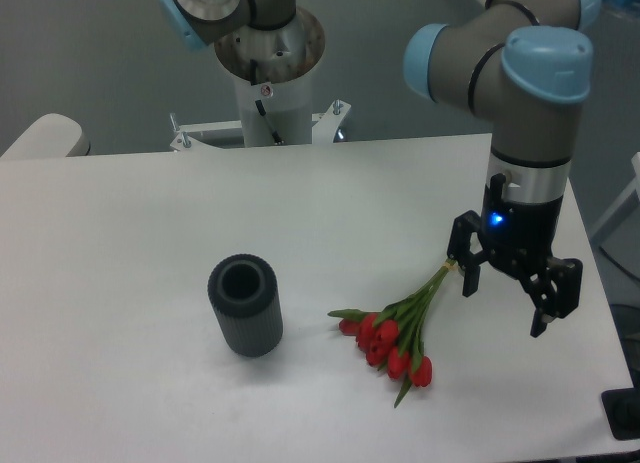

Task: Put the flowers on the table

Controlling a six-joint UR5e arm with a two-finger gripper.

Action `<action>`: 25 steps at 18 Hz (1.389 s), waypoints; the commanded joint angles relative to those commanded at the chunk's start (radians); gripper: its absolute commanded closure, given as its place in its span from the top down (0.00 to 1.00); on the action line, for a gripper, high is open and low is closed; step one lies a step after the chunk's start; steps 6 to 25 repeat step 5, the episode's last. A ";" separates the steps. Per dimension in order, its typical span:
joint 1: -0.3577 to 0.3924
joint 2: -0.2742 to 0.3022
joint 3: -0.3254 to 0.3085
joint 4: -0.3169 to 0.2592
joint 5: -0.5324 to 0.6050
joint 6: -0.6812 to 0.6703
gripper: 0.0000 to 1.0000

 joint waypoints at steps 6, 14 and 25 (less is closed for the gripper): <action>-0.003 0.000 0.002 0.000 0.000 -0.012 0.99; -0.003 0.000 0.002 0.000 0.000 -0.012 0.99; -0.003 0.000 0.002 0.000 0.000 -0.012 0.99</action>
